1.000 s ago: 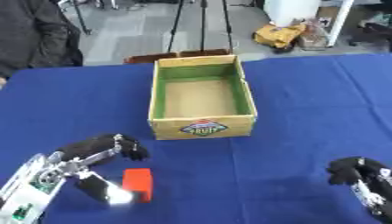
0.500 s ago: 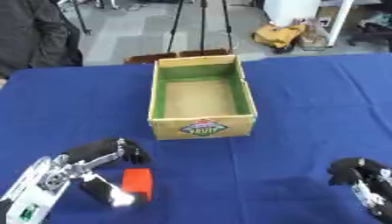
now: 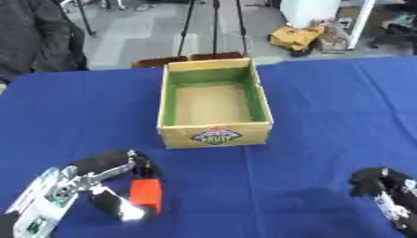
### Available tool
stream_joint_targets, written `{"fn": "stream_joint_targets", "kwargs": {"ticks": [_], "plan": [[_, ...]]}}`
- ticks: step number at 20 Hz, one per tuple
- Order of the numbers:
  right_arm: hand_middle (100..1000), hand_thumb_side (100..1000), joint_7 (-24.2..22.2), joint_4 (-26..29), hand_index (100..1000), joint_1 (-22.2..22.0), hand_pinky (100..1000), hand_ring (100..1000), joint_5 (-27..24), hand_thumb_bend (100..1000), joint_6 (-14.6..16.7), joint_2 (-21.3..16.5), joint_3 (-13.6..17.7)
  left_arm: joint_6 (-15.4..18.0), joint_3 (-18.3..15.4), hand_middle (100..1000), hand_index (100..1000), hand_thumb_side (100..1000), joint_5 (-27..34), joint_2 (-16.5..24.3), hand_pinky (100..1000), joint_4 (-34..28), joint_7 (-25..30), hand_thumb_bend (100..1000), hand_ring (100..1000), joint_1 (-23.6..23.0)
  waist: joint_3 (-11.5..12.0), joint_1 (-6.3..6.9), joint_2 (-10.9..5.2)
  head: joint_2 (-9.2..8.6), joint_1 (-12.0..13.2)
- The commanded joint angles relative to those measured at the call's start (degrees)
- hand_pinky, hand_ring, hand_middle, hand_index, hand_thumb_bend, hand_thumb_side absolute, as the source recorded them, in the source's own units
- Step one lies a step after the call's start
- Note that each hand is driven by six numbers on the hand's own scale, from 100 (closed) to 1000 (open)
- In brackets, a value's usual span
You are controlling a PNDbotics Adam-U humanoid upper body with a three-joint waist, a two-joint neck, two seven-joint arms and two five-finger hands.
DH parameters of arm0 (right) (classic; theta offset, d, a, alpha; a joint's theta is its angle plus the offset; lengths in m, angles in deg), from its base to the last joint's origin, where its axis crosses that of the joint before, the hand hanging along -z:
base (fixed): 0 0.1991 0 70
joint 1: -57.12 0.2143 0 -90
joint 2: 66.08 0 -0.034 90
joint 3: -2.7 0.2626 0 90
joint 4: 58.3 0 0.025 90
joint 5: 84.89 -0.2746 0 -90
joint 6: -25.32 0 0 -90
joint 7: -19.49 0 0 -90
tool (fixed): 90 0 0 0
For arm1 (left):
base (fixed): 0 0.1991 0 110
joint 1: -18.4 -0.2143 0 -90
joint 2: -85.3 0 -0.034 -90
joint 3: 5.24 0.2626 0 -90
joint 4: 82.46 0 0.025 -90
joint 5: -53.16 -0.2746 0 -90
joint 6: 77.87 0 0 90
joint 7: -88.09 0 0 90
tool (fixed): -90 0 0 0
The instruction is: Pick up objects on the table and place them in the box.
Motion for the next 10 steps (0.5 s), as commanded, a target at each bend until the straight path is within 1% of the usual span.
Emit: {"fn": "stream_joint_targets", "kwargs": {"ticks": [1,10], "plan": [[416,577,-0.2,0.5,697,0.4,759,525,0.4,110,0.0,-0.7,0.2,0.0,0.0,617,798,401,-0.5,0.5,632,0.1,-0.5,526,643,1.0,-0.1,0.00,-0.56,-0.18,0.0],[416,579,-0.2,0.4,697,0.4,759,525,0.5,108,0.0,-0.7,0.2,-0.1,0.1,605,796,408,-1.1,0.1,609,1.7,-0.8,516,630,1.1,-0.1,0.00,-0.49,-0.15,-0.3]]}}
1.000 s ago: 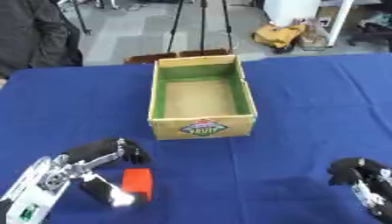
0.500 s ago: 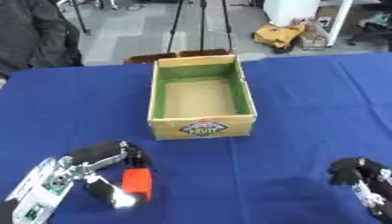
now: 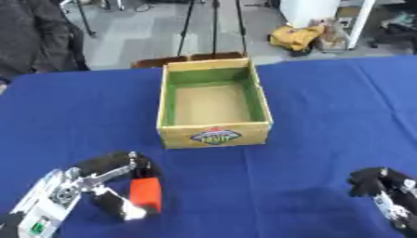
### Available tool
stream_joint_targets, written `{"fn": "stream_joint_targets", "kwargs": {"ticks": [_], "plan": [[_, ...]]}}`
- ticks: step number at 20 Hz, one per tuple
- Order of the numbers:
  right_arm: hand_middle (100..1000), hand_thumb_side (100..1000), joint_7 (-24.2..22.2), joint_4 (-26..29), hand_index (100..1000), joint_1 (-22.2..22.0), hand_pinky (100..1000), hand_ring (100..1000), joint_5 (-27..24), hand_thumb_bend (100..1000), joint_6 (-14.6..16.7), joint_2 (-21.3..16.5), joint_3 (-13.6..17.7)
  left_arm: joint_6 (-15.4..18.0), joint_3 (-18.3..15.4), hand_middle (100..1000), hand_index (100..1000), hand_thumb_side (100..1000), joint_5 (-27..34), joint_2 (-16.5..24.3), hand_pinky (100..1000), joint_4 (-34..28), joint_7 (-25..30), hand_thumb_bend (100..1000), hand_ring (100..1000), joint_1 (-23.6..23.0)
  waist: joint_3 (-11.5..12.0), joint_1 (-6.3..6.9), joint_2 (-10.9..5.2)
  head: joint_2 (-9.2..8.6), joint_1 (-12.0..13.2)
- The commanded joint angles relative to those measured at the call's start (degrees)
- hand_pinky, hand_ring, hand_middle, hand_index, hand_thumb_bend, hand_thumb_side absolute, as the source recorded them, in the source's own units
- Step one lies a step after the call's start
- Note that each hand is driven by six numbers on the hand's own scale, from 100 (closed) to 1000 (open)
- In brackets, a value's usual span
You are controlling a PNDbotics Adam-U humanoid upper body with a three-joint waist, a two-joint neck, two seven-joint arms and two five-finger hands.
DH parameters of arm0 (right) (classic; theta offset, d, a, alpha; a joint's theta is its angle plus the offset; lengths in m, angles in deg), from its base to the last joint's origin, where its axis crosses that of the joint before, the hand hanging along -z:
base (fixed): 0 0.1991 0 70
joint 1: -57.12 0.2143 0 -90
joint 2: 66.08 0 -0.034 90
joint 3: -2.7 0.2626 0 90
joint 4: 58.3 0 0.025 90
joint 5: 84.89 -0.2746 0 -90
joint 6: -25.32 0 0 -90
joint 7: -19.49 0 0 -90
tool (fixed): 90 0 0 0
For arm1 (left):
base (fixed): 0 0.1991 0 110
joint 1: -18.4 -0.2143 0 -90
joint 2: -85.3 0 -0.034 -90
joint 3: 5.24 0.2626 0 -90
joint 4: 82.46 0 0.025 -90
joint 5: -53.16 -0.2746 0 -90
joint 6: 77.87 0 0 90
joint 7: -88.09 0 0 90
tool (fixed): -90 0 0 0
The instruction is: Pick up objects on the table and place them in the box.
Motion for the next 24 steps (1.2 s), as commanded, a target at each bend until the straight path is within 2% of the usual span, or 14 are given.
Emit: {"fn": "stream_joint_targets", "kwargs": {"ticks": [1,11,14,17,23,24], "plan": [[416,580,-0.1,0.4,697,0.4,759,526,0.5,108,0.1,-0.8,0.2,0.1,-0.2,604,796,406,-0.5,0.6,605,0.2,-0.2,513,629,0.7,-0.1,-0.11,-0.49,-0.16,-0.2],[416,580,-0.2,0.4,697,0.4,759,526,0.5,106,0.1,-0.8,0.2,0.5,0.3,576,782,394,-1.3,0.3,538,1.5,0.0,518,594,0.6,0.0,-0.14,-0.46,-0.22,-0.4],[416,581,-0.2,0.4,697,0.5,760,525,0.5,105,0.1,-0.8,0.2,0.5,0.4,542,753,336,-1.4,0.3,455,1.8,0.3,497,561,0.6,0.0,-0.18,-0.42,-0.21,-0.4],[416,581,-0.2,0.3,697,0.5,760,525,0.5,104,0.2,-0.8,0.2,0.2,0.5,479,695,186,-1.3,0.3,348,2.0,0.1,448,495,0.6,0.1,-0.21,-0.40,-0.18,-0.4],[417,581,-0.2,0.3,697,0.5,760,526,0.5,103,0.2,-0.8,0.2,-0.8,0.9,301,515,149,-1.4,0.4,100,2.5,-3.4,264,322,1.0,0.1,-0.26,-0.39,-0.24,-0.5],[417,581,-0.2,0.3,697,0.5,760,526,0.5,103,0.2,-0.8,0.2,-0.9,1.0,270,484,144,-1.5,0.4,100,2.7,-4.2,233,292,1.1,0.1,-0.26,-0.39,-0.26,-0.5]]}}
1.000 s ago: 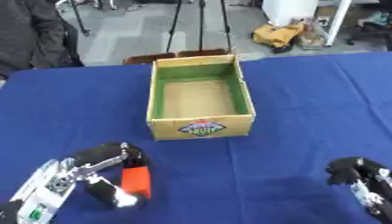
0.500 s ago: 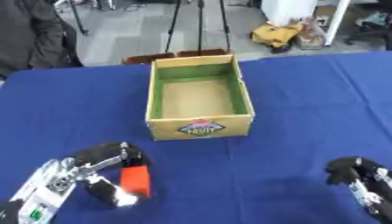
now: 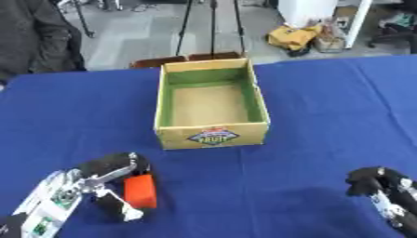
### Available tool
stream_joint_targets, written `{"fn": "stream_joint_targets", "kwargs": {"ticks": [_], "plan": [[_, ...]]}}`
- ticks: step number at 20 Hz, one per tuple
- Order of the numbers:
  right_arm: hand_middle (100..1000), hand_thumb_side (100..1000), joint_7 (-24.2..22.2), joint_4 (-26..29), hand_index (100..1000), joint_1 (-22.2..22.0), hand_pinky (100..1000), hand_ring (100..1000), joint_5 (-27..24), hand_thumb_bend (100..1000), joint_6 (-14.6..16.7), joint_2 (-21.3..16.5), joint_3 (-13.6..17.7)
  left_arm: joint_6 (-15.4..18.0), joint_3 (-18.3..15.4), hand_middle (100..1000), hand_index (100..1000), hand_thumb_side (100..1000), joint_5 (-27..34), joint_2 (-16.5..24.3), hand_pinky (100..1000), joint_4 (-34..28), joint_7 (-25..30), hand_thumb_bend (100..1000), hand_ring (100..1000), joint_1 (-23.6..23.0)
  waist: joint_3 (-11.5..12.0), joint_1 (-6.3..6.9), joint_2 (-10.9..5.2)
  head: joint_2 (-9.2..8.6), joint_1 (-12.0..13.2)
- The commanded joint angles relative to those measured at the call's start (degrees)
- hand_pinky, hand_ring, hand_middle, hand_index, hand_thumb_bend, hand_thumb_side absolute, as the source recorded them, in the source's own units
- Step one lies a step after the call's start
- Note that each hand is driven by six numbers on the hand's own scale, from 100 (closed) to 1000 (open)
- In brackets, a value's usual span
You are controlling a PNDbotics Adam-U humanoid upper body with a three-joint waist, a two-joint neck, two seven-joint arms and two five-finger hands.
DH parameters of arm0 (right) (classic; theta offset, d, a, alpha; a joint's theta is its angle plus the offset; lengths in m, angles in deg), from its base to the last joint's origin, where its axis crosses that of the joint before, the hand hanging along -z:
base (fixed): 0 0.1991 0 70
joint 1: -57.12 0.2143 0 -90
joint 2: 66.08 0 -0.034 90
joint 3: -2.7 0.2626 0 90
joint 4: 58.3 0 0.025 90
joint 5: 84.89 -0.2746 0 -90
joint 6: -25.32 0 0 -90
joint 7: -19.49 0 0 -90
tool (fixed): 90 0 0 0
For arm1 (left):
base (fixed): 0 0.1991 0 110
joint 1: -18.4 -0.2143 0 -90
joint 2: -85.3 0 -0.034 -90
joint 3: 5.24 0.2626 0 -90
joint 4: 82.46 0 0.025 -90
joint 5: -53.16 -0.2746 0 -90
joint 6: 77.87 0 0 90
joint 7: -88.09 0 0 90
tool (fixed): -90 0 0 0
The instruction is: Pick up objects on the table and place them in the box.
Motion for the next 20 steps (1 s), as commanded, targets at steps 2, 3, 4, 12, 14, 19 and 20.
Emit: {"fn": "stream_joint_targets", "kwargs": {"ticks": [2,3,4,12,14,19,20], "plan": [[417,581,-0.1,0.5,697,0.5,760,526,0.3,103,0.1,-0.8,0.2,-0.7,0.4,214,429,139,-0.7,1.0,100,1.1,-2.9,185,237,0.6,0.0,-0.20,-0.41,-0.27,-0.2],[417,581,-0.1,0.5,697,0.5,760,526,0.3,103,0.1,-0.8,0.2,-0.8,0.5,179,396,136,-0.7,1.0,100,1.3,-3.5,163,203,0.6,0.0,-0.20,-0.42,-0.27,-0.1],[416,582,-0.1,0.5,697,0.5,760,525,0.3,103,0.1,-0.8,0.2,-1.0,0.5,162,380,137,-0.5,1.0,100,1.4,-4.0,149,186,0.6,0.0,-0.18,-0.43,-0.25,-0.2],[416,583,0.0,0.2,697,0.2,760,525,0.3,103,0.0,-0.9,0.3,-1.4,-0.3,149,367,128,4.7,4.5,100,-4.1,-3.1,133,175,1.9,0.0,0.20,-0.86,-0.04,-0.5],[416,583,0.0,0.1,697,0.1,760,525,0.4,102,0.0,-1.0,0.3,-1.6,-0.6,150,367,123,7.6,6.7,100,-6.9,-2.1,149,176,2.9,0.1,0.42,-1.10,0.00,-0.8],[416,583,0.0,-0.1,697,-0.4,760,525,0.4,102,-0.1,-1.3,0.5,-2.6,0.0,153,365,120,17.2,15.1,100,-14.2,0.6,204,180,7.7,0.2,1.13,-1.81,0.08,-1.5],[416,583,0.0,-0.2,697,-0.5,760,525,0.5,102,-0.1,-1.4,0.5,-2.9,0.1,154,364,118,18.7,16.5,100,-15.3,0.8,222,180,8.7,0.2,1.25,-1.90,0.05,-1.7]]}}
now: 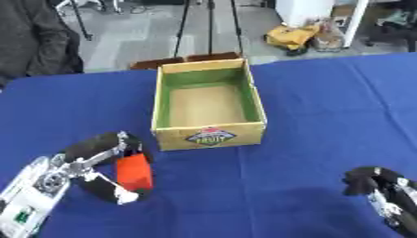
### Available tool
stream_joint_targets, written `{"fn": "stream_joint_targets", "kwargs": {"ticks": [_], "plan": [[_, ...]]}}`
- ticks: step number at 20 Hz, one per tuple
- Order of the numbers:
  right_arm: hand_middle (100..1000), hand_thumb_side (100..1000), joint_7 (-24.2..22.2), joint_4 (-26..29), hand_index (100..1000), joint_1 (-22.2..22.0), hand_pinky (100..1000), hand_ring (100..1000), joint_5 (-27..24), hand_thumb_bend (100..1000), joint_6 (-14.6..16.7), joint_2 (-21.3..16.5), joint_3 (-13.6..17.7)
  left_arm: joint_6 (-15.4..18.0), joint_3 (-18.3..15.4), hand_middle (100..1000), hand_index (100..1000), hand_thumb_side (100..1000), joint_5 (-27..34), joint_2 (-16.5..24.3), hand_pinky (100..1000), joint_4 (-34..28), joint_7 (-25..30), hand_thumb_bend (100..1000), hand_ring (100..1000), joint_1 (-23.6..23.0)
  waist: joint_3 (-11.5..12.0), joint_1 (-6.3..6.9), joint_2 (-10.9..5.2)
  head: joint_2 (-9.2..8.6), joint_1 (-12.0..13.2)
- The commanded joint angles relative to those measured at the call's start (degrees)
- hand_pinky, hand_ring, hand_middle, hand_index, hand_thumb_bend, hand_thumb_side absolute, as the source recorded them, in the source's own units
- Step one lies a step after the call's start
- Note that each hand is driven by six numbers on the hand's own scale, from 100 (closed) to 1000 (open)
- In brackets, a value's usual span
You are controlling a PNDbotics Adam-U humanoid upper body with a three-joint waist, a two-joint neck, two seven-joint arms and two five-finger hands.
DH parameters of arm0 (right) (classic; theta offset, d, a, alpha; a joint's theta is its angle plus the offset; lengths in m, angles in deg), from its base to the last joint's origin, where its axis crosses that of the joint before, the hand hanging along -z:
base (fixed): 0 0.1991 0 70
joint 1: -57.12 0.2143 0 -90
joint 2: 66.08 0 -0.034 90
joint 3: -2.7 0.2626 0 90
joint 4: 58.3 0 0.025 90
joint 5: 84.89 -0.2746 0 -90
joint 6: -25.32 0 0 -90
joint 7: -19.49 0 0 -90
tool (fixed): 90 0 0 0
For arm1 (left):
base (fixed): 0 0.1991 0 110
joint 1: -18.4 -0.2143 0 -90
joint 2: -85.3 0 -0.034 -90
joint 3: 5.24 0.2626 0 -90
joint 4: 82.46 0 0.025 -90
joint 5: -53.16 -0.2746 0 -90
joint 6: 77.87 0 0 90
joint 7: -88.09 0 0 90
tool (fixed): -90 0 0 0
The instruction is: Pick up objects on the table and place them in the box.
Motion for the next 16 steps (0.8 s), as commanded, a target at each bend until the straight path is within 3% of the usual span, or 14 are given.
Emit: {"fn": "stream_joint_targets", "kwargs": {"ticks": [1,4,7,11,16], "plan": [[416,584,0.0,0.3,697,0.1,760,525,0.4,102,-0.1,-1.4,0.4,-0.9,-0.2,155,363,117,5.3,6.4,100,-4.5,1.0,231,181,3.4,0.1,0.04,-1.01,-0.05,-0.5],[416,584,-0.1,0.3,697,0.1,761,525,0.4,101,-0.1,-1.3,0.4,-2.2,-0.2,162,368,112,8.9,8.9,100,-5.6,1.0,248,187,7.0,-0.1,0.17,-1.09,-0.37,-0.7],[416,585,-0.1,0.3,697,0.2,761,525,0.4,101,-0.1,-1.3,0.4,-3.6,-0.2,164,369,106,10.1,8.8,100,-3.6,0.2,259,189,11.1,-0.3,0.12,-0.98,-0.73,-0.7],[416,587,-0.2,0.3,697,0.4,761,525,0.4,101,-0.1,-1.2,0.2,-4.0,0.3,171,347,103,7.5,5.6,100,2.9,-1.4,281,196,17.0,-0.8,-0.03,-0.58,-1.28,-0.6],[415,589,-0.4,0.4,697,1.0,761,525,0.4,101,0.0,-1.0,0.0,-2.2,0.4,179,354,102,-0.6,-0.3,100,14.4,-4.2,329,204,24.7,-1.8,-0.16,0.17,-1.91,-0.6]]}}
